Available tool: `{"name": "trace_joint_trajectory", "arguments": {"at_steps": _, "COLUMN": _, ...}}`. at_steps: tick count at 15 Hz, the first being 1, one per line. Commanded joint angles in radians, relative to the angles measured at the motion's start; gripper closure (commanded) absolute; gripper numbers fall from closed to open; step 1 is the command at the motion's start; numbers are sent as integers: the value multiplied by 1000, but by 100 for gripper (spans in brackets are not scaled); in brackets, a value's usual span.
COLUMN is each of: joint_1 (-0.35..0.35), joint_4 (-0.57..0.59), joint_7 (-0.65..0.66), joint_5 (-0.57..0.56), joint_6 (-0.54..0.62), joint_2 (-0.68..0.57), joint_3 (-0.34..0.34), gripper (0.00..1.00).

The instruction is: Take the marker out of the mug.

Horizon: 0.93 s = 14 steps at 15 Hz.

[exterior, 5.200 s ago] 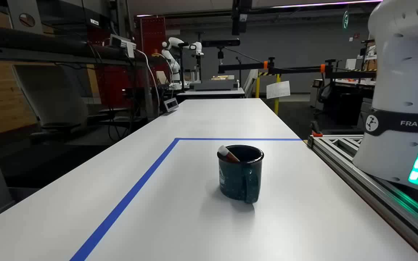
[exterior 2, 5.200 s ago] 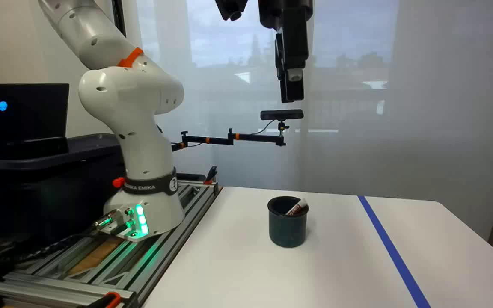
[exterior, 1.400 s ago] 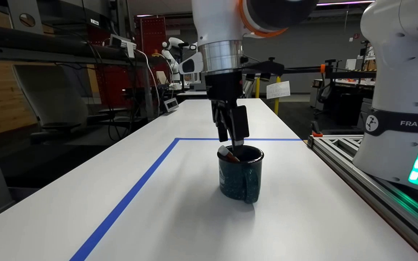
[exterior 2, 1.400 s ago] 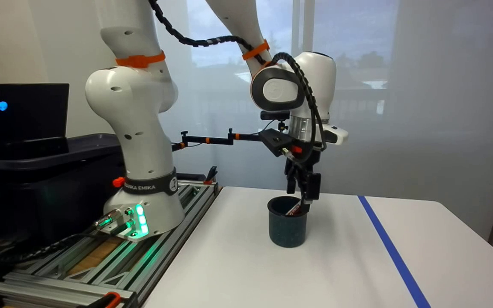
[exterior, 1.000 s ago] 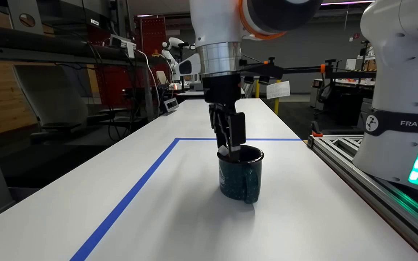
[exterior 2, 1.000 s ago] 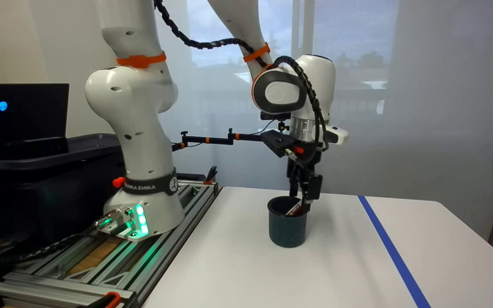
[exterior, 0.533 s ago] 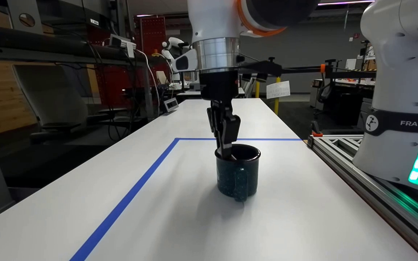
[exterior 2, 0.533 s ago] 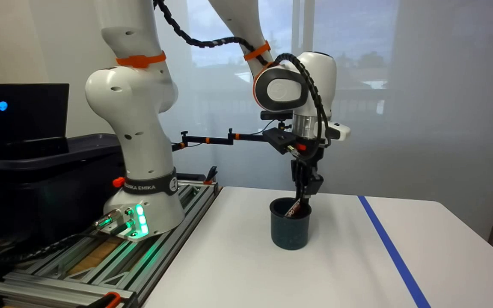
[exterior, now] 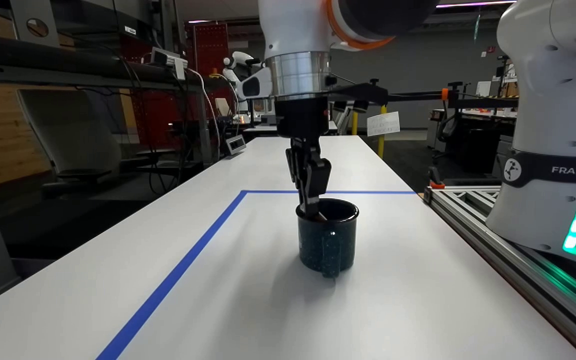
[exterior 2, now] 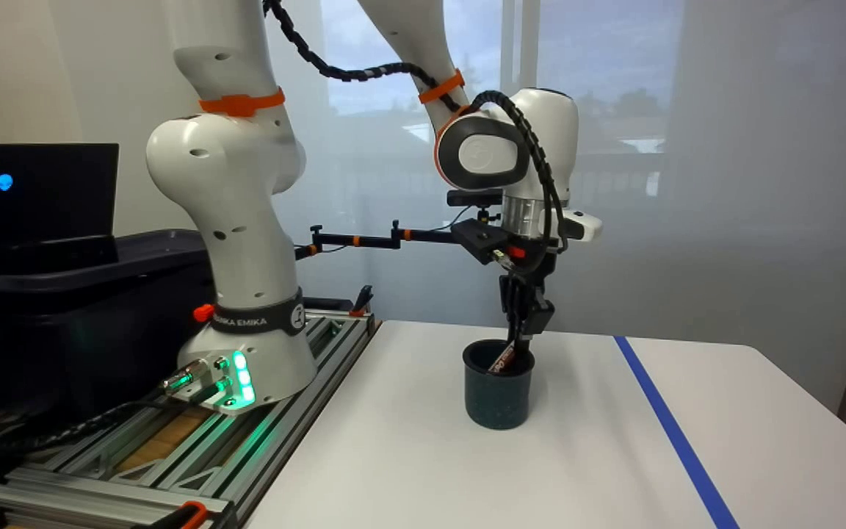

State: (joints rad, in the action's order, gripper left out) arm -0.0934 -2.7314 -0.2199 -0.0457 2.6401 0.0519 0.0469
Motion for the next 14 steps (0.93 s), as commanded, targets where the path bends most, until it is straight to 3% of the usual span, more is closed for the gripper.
{"name": "trace_joint_trajectory", "arguments": {"at_steps": 1, "joint_1": -2, "joint_4": -4, "joint_7": -28, "joint_5": 24, "joint_6": -103, "joint_2": 89, "joint_3": 8, "gripper": 95}}
{"name": "trace_joint_trajectory", "arguments": {"at_steps": 9, "joint_1": 18, "joint_4": 50, "joint_7": -1, "joint_5": 8, "joint_6": -317, "joint_2": 270, "joint_3": -23, "gripper": 95}}
{"name": "trace_joint_trajectory", "arguments": {"at_steps": 14, "joint_1": 100, "joint_4": 67, "joint_7": 23, "joint_5": -16, "joint_6": -375, "joint_2": 344, "joint_3": -96, "gripper": 95}}
